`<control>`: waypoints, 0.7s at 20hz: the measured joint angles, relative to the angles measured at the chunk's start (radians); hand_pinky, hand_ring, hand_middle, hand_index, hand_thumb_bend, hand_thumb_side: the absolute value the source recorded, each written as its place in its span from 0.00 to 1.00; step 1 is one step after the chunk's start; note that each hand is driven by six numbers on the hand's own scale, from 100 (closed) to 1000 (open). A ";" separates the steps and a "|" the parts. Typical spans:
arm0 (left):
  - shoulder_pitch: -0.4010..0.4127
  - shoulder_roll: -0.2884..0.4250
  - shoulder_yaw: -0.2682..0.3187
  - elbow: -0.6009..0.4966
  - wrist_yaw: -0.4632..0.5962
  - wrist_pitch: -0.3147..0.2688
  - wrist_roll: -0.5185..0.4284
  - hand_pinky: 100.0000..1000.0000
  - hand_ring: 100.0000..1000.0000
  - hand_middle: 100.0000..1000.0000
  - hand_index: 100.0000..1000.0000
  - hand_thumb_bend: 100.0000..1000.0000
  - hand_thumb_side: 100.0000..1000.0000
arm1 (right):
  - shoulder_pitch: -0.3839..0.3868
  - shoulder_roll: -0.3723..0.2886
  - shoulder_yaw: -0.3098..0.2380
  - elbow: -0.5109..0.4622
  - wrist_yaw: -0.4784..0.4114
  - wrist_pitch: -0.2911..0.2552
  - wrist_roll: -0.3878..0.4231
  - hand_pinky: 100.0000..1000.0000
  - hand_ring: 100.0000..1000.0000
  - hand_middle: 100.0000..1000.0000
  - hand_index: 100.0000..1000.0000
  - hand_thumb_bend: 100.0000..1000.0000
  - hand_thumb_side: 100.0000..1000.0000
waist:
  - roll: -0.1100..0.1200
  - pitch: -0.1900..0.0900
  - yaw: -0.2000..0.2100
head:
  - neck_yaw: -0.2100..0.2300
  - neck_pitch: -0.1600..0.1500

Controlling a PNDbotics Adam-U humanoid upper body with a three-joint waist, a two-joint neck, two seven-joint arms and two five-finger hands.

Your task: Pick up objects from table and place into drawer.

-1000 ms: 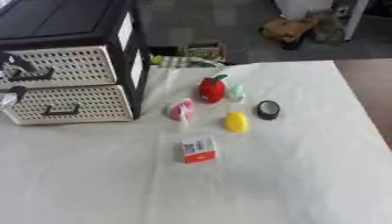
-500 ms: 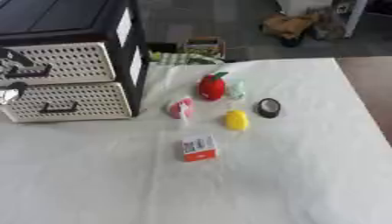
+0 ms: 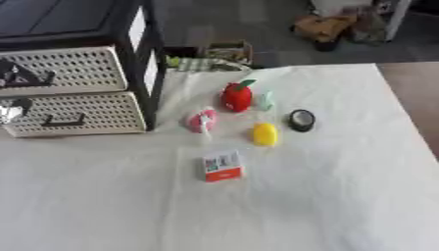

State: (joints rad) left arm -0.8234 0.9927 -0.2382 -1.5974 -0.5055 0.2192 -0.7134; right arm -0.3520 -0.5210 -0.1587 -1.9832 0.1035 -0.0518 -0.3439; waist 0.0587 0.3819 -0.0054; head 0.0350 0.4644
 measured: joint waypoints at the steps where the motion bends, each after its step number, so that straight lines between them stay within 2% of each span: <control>1: -0.001 0.000 0.000 0.000 -0.007 -0.003 -0.005 0.00 0.00 0.00 0.85 0.01 0.34 | 0.000 0.001 0.000 0.000 0.000 0.000 0.000 0.68 0.53 0.47 0.69 0.34 0.77 | 0.000 0.000 0.000 | 0.001 0.000; 14: -0.004 -0.012 -0.012 0.006 -0.041 -0.020 -0.031 0.00 0.00 0.00 0.79 0.01 0.34 | 0.000 0.006 -0.001 0.000 0.000 0.001 -0.001 0.68 0.53 0.47 0.69 0.35 0.77 | -0.005 0.001 -0.001 | 0.006 -0.001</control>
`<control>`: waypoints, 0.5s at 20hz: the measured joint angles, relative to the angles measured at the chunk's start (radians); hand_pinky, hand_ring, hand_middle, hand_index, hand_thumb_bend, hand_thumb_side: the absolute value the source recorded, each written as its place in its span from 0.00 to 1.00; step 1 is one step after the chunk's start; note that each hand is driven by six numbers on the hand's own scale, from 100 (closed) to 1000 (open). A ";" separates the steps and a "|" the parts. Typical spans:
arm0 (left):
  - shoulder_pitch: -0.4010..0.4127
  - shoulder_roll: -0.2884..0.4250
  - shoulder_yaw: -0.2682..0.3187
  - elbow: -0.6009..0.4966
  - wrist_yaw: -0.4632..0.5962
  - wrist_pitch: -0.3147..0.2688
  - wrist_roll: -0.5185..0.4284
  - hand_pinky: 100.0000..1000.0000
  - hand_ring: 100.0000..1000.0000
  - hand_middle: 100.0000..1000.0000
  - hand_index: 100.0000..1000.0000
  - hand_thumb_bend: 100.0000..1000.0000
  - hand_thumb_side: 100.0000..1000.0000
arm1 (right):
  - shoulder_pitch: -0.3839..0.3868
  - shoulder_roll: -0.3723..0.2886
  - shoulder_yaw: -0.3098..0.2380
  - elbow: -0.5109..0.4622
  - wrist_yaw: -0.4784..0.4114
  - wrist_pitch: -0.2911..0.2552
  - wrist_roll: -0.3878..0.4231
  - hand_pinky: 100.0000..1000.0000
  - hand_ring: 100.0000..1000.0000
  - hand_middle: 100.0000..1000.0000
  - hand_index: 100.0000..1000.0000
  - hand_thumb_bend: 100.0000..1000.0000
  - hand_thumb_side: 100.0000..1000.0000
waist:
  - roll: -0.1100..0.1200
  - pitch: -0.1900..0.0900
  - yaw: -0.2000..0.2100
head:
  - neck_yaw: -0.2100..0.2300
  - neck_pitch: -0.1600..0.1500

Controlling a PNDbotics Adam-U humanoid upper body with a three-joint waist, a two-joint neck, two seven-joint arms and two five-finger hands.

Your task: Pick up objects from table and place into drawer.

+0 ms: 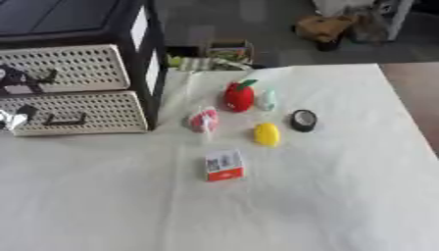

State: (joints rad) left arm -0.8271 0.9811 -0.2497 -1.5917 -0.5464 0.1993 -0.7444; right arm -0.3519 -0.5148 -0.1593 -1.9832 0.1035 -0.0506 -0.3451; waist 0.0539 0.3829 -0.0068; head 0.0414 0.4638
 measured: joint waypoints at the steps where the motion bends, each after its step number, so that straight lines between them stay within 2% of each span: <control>1: 0.000 0.000 0.000 0.000 0.000 0.000 0.000 0.00 0.00 0.00 0.79 0.01 0.34 | 0.000 0.000 0.000 0.000 0.000 0.000 0.000 0.68 0.53 0.47 0.69 0.35 0.77 | 0.000 0.000 0.000 | 0.000 0.000; 6: 0.000 0.000 0.000 -0.004 0.002 0.003 0.003 0.00 0.00 0.00 0.84 0.01 0.34 | 0.000 0.001 0.000 0.000 0.000 0.001 -0.001 0.68 0.53 0.47 0.69 0.35 0.77 | -0.001 0.000 0.000 | 0.001 0.000; 10: 0.000 0.003 0.016 -0.034 0.042 0.007 0.004 0.00 0.00 0.00 0.93 0.01 0.34 | 0.000 0.003 0.000 0.000 0.000 0.001 -0.001 0.68 0.53 0.47 0.69 0.35 0.77 | -0.003 0.000 0.000 | 0.000 0.000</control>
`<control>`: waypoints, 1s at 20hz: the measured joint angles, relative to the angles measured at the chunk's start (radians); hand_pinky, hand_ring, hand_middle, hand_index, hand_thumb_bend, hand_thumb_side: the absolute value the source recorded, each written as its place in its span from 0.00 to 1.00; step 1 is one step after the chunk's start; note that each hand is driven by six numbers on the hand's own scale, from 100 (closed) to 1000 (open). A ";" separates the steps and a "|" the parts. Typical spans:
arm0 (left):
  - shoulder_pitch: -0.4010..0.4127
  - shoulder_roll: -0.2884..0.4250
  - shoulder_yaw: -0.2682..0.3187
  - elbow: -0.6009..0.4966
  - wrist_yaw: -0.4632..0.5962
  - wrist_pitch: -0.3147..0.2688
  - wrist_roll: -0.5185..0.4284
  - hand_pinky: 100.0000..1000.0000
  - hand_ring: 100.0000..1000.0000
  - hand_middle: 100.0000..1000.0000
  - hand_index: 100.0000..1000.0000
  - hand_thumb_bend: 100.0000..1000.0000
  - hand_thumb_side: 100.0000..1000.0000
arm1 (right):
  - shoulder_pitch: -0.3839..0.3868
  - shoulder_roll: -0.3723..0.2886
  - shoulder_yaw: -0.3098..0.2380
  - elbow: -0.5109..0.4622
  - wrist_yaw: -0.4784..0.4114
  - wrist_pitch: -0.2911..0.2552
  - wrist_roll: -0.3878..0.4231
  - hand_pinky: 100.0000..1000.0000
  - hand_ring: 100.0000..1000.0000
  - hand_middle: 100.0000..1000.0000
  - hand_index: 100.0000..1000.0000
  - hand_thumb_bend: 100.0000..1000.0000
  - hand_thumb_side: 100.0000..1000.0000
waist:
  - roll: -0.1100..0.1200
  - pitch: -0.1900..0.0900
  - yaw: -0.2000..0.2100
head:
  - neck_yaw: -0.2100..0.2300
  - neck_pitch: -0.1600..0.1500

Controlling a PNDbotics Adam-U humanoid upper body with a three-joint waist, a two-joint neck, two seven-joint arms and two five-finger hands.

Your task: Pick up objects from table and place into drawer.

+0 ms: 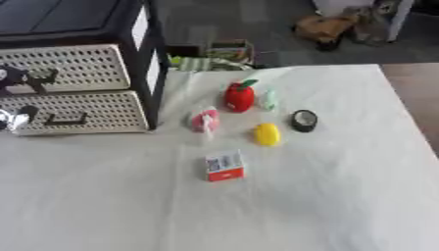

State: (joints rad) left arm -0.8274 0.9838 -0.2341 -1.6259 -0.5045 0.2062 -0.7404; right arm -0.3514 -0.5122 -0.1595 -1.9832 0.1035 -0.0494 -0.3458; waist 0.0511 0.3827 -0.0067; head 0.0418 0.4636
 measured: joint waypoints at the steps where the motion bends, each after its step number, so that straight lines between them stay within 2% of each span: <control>1: 0.000 0.004 0.009 -0.012 0.013 0.003 0.000 0.00 0.00 0.00 0.93 0.01 0.34 | 0.000 0.000 0.000 0.000 0.000 0.000 0.000 0.68 0.53 0.47 0.69 0.35 0.77 | -0.001 0.000 0.000 | 0.000 0.000; 8: 0.001 0.037 0.053 -0.063 0.026 0.041 0.029 0.00 0.00 0.00 0.92 0.01 0.34 | 0.000 0.005 0.000 0.000 0.000 0.000 0.000 0.68 0.53 0.47 0.69 0.35 0.77 | -0.001 -0.003 0.002 | -0.001 -0.001; 20: 0.008 0.033 0.038 -0.027 -0.009 0.057 0.045 0.00 0.00 0.00 0.93 0.01 0.34 | 0.000 0.007 0.000 0.000 0.000 0.002 -0.001 0.68 0.53 0.47 0.69 0.36 0.77 | -0.005 -0.002 -0.004 | 0.000 -0.010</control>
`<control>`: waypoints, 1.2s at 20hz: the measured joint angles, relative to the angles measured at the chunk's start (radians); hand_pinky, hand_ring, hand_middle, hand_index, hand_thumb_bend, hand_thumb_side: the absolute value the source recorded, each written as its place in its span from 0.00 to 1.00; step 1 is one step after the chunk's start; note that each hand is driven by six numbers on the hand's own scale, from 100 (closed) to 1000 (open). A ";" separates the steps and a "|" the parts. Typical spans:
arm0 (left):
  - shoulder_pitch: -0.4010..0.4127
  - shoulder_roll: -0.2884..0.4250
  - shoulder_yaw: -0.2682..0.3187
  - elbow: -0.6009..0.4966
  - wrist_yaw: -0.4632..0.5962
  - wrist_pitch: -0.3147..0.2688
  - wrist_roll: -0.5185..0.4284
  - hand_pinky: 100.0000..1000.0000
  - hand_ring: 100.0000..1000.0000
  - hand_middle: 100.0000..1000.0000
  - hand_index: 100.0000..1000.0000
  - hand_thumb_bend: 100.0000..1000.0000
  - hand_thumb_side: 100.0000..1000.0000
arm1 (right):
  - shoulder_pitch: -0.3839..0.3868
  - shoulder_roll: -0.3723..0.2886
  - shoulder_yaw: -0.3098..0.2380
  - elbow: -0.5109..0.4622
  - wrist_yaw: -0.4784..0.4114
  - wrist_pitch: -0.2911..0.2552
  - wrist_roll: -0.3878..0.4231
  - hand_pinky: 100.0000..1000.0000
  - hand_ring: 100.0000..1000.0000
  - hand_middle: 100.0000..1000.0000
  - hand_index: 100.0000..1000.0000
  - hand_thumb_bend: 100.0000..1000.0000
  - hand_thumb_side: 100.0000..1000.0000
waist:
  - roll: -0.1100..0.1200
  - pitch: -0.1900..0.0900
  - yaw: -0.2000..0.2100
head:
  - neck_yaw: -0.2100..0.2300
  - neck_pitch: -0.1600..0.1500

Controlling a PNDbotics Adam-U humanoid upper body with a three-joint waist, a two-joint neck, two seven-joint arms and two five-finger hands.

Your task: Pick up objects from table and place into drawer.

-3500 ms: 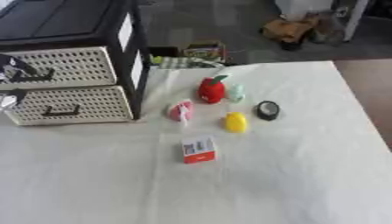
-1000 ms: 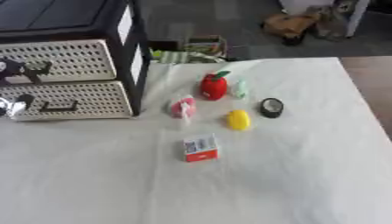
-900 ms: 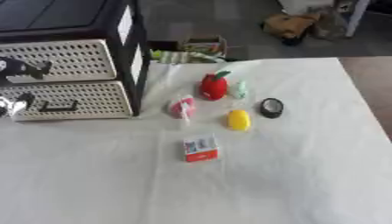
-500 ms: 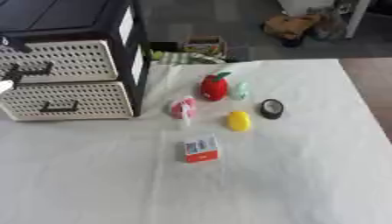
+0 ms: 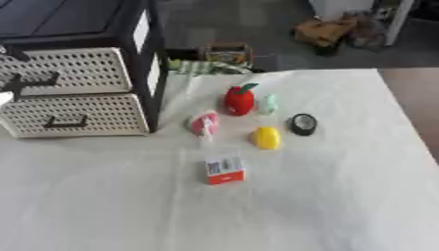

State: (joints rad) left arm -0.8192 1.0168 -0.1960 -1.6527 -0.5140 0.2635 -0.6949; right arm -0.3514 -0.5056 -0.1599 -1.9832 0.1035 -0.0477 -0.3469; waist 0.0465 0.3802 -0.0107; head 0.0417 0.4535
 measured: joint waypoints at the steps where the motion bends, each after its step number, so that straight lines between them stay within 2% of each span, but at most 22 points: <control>1: 0.000 -0.004 -0.003 0.004 -0.002 -0.001 -0.001 0.00 0.00 0.00 0.93 0.01 0.34 | 0.000 0.000 0.000 0.000 0.000 0.000 0.000 0.68 0.53 0.47 0.69 0.36 0.77 | 0.000 0.000 -0.001 | 0.000 -0.002; 19: 0.000 -0.033 -0.036 0.049 -0.096 -0.016 0.003 0.00 0.00 0.00 0.91 0.01 0.34 | -0.001 0.008 -0.003 0.000 0.000 0.004 0.004 0.69 0.53 0.46 0.69 0.36 0.76 | 0.000 0.010 -0.006 | 0.003 -0.007; 24: 0.000 -0.033 -0.036 0.056 -0.127 -0.019 0.005 0.00 0.00 0.00 0.88 0.01 0.34 | -0.001 0.009 -0.005 0.000 0.000 0.004 0.004 0.69 0.53 0.46 0.69 0.36 0.76 | 0.000 0.010 -0.006 | 0.004 -0.008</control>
State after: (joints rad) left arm -0.8194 0.9836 -0.2319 -1.5970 -0.6414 0.2445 -0.6902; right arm -0.3520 -0.4969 -0.1653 -1.9832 0.1035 -0.0437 -0.3427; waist 0.0464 0.3904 -0.0163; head 0.0458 0.4457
